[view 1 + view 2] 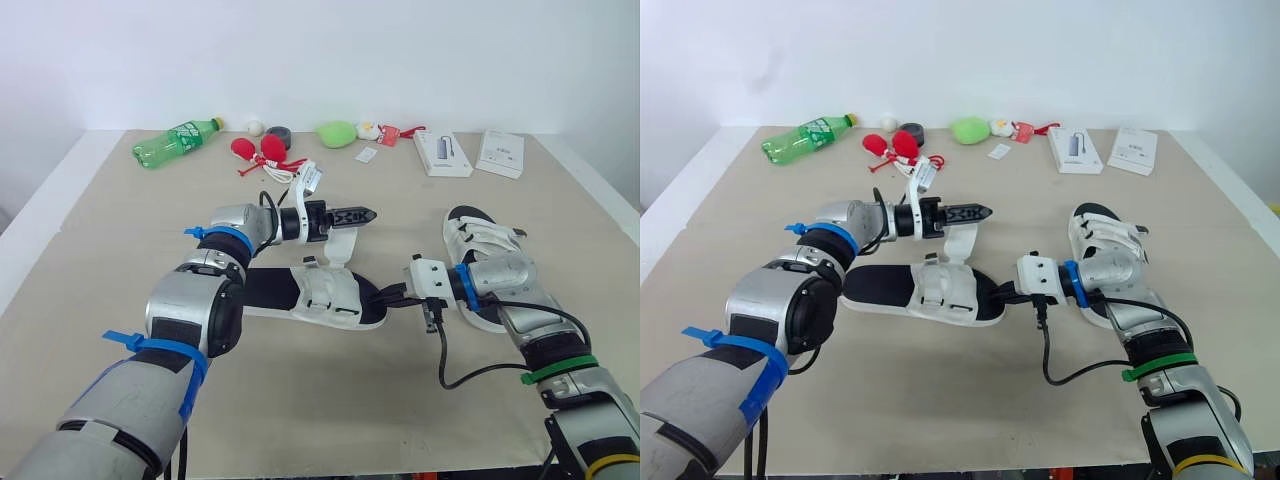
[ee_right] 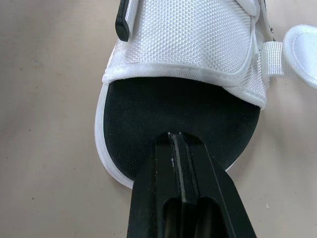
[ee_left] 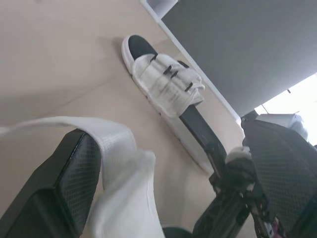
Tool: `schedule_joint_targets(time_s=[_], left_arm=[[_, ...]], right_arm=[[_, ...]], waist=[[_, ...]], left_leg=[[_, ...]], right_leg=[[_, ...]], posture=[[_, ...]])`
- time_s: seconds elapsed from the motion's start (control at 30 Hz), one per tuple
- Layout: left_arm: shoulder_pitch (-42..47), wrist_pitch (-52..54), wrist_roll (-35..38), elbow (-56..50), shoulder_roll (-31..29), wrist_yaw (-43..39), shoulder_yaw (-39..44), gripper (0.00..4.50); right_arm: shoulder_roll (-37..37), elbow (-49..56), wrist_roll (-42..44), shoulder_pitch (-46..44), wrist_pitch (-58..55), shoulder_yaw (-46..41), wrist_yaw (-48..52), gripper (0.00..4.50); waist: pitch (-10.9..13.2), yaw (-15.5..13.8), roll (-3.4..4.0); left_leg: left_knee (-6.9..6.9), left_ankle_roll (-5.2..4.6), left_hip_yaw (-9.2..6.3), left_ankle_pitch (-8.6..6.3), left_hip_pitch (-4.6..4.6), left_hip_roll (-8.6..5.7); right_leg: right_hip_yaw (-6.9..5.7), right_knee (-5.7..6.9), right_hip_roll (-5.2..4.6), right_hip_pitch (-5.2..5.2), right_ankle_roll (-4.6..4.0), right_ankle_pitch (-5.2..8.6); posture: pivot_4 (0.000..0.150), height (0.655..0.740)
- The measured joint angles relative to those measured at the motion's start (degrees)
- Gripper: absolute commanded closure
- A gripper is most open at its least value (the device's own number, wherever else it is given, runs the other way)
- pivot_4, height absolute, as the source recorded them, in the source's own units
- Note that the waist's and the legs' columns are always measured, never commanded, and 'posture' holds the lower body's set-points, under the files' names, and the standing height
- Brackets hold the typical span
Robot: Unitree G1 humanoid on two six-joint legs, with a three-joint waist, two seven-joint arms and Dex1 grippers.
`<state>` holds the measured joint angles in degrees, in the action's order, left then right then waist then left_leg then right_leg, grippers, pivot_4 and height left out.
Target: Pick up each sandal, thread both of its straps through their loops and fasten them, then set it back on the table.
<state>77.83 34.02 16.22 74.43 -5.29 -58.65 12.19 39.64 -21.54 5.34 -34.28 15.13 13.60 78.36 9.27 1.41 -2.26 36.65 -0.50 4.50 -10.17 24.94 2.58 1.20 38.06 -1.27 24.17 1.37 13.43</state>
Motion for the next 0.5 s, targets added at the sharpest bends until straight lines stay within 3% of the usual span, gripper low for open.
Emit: schedule_joint_targets(time_s=[0.13, 0.17, 0.2, 0.27, 0.33, 0.5], left_arm=[[0.1, -0.5, -0.6, 0.7, 0.0, 0.9, 0.0, 0.04], [0.1, -0.7, -0.8, 0.8, 0.1, 0.9, 0.0, 0.54], [0.1, -1.4, -1.1, 1.0, 0.1, 1.0, 0.0, 0.66], [0.1, -1.6, -1.2, 1.0, 0.1, 1.6, 0.0, 1.4], [0.1, -1.8, -1.3, 1.1, 0.1, 2.6, 0.1, 2.43], [0.1, -2.8, -1.3, 1.1, 0.1, 3.7, 0.2, 3.86]], right_arm=[[0.2, 0.4, 0.0, 0.2, 0.0, 0.0, -0.2, 4.5], [0.3, 0.5, 0.0, 0.3, -0.1, 0.0, -0.3, 4.5], [0.4, 0.7, 0.0, 0.4, -0.2, 0.0, -0.4, 4.5], [0.4, 0.9, 0.0, 0.5, -0.2, 0.0, -0.6, 4.5], [0.5, 1.0, 0.0, 0.7, -0.3, 0.0, -0.8, 4.5], [0.5, 1.1, 0.0, 0.7, -0.3, 0.0, -0.9, 4.5]], waist=[[0.0, 0.0, 0.0], [0.0, 0.0, 0.0], [0.0, 0.0, 0.0], [0.0, 0.0, 0.0], [0.0, 0.0, 0.0], [0.0, 0.0, 0.0]], left_leg=[[0.0, 0.0, 0.0, 0.0, 0.01, -0.01], [0.0, 0.0, 0.0, 0.0, 0.01, -0.02], [0.0, 0.0, 0.0, 0.0, 0.01, -0.03], [0.0, 0.0, 0.0, 0.0, 0.01, -0.03], [0.0, 0.01, 0.0, 0.0, 0.01, -0.03], [0.0, 0.01, 0.0, 0.0, 0.01, -0.03]], right_leg=[[0.0, 0.0, -0.01, 0.0, 0.0, 0.0], [0.0, 0.0, -0.01, 0.0, 0.0, 0.0], [0.0, 0.0, -0.02, 0.0, 0.01, 0.0], [0.0, 0.0, -0.03, 0.0, 0.01, 0.0], [0.0, 0.0, -0.03, 0.0, 0.01, 0.01], [0.0, 0.0, -0.03, 0.0, 0.01, 0.0]], posture=[[0.15, 0.74], [0.15, 0.74], [0.15, 0.74], [0.15, 0.74], [0.15, 0.74], [0.15, 0.74]])
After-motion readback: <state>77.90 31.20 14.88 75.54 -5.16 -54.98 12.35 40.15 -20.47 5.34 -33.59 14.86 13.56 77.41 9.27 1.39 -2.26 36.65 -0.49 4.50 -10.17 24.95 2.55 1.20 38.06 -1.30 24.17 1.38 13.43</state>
